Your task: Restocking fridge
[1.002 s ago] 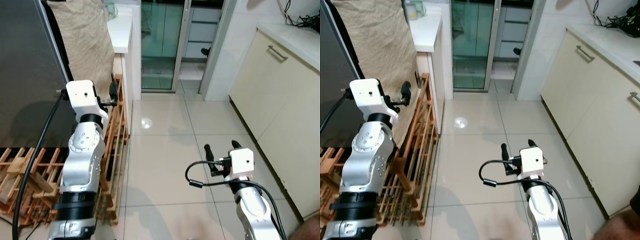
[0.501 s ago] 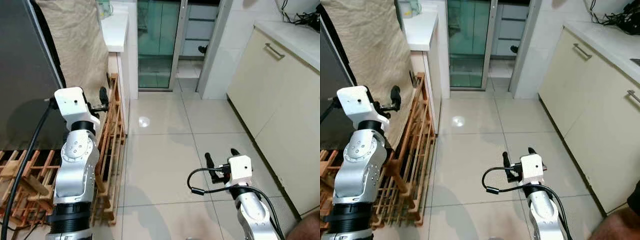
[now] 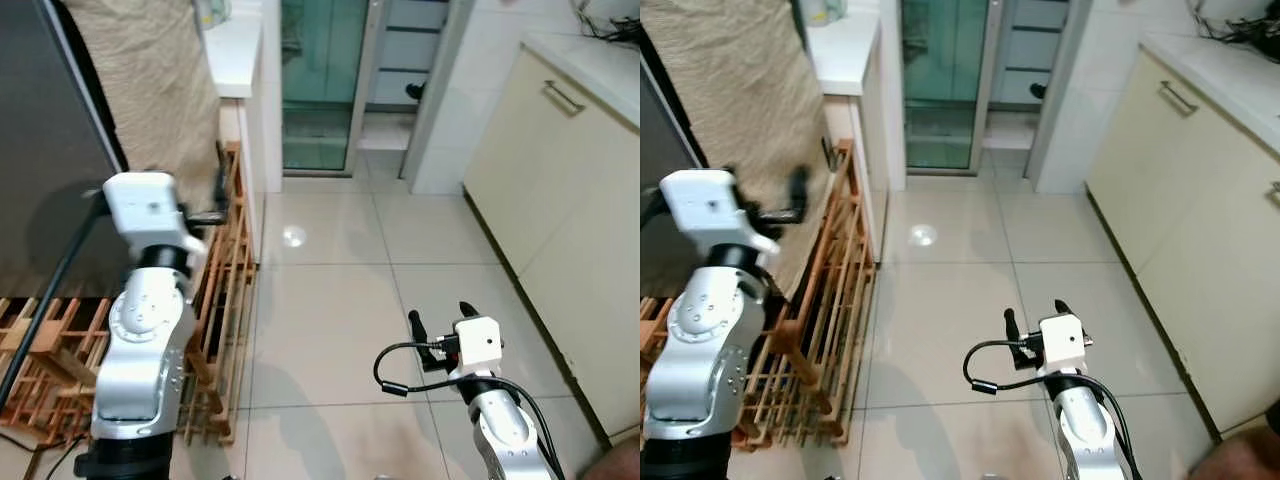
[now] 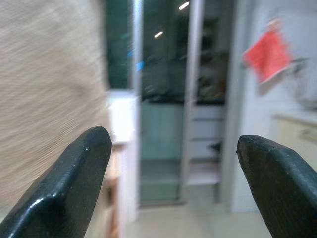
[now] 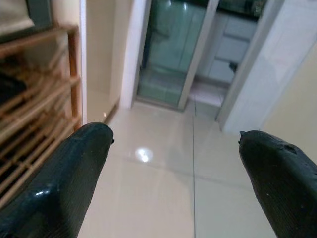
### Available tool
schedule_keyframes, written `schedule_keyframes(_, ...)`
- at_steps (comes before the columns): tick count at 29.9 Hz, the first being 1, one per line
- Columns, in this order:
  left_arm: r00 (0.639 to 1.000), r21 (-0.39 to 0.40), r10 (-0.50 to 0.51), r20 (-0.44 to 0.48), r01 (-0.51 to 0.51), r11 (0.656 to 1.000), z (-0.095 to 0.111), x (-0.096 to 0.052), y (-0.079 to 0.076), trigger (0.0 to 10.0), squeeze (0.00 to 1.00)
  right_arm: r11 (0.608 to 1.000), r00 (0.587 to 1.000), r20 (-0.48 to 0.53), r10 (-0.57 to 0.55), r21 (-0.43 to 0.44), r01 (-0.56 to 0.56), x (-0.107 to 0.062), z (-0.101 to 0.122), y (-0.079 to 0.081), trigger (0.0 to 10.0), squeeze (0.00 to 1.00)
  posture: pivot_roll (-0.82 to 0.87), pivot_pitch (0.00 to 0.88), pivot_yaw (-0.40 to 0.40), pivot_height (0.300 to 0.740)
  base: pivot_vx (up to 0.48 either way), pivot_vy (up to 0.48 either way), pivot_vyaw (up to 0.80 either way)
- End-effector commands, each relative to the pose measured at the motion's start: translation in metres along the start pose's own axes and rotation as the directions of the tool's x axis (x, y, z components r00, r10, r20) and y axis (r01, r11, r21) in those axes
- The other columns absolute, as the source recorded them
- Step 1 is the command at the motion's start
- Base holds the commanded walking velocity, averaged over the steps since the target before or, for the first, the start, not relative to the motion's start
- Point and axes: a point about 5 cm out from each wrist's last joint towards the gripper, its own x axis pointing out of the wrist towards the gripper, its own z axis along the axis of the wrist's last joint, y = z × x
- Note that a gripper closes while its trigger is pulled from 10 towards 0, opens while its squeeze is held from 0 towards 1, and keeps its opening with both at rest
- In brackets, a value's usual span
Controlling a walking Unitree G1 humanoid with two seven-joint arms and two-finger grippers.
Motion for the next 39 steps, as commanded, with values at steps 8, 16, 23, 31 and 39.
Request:
schedule_keyframes(8, 0.974, 0.038, 0.217, -0.06, -0.215, 0.976, -0.008, -0.002, 0.038, 10.0, 0.0, 1.0, 0.998, 0.064, 0.011, -0.007, -0.01, 0.007, 0.027, 0.007, 10.0, 0.0, -0.09, 0.0, -0.032, 0.74, 0.0, 0.0, 0.0)
schedule_keyframes(16, 0.96, 0.087, 0.27, 0.069, -0.276, 0.957, 0.015, -0.008, 0.051, 10.0, 0.0, 1.0, 0.998, 0.065, 0.017, -0.013, -0.016, 0.003, 0.042, 0.011, 10.0, 0.0, -0.09, 0.0, -0.036, 0.74, 0.0, 0.0, 0.0)
schedule_keyframes(23, 0.984, 0.087, 0.132, 0.122, -0.143, 0.986, 0.025, -0.013, 0.03, 10.0, 0.0, 1.0, 0.999, 0.049, 0.02, -0.017, -0.019, -0.001, 0.049, 0.011, 10.0, 0.0, -0.09, 0.0, -0.037, 0.74, 0.0, 0.0, 0.0)
schedule_keyframes(31, 0.986, 0.04, 0.166, 0.035, -0.167, 0.985, 0.008, -0.024, 0.031, 10.0, 0.0, 1.0, 0.999, 0.038, 0.024, -0.013, -0.024, -0.004, 0.055, 0.013, 10.0, 0.0, -0.09, 0.0, -0.04, 0.74, 0.0, 0.0, 0.0)
schedule_keyframes(39, 0.954, 0.022, 0.296, -0.05, -0.295, 0.955, -0.012, -0.02, 0.047, 10.0, 0.0, 1.0, 0.999, 0.032, 0.026, -0.01, -0.026, 0.0, 0.057, 0.013, 10.0, 0.0, -0.09, 0.0, -0.045, 0.74, 0.0, 0.0, 0.0)
